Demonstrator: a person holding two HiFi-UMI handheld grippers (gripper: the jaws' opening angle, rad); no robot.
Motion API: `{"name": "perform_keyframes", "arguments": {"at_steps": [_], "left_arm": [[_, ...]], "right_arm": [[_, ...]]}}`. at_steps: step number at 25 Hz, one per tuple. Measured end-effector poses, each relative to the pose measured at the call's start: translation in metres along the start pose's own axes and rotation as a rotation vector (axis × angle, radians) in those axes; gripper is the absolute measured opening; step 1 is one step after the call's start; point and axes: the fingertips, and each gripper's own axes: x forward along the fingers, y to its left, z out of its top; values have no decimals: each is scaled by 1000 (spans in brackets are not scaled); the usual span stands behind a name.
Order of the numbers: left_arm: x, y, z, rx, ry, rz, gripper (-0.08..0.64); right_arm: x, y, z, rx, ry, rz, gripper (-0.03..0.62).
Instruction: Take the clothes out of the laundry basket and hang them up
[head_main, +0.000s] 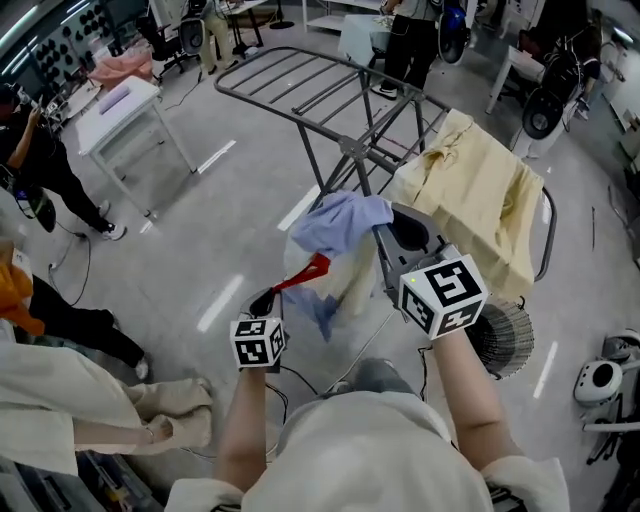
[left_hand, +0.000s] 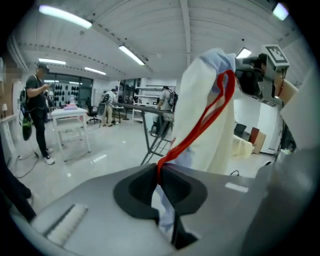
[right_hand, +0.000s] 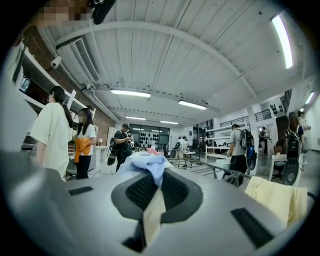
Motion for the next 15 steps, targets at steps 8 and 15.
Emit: {"name": "perform_keyframes", "arguments": {"at_steps": [8, 15], "left_arm": [[-49, 75, 94, -2, -250, 281, 25], [-39, 87, 192, 71, -443, 318, 25]], "right_arm": [[1, -34, -83, 81, 147, -31, 9], [29, -28, -163, 201, 281, 41, 15]]}}
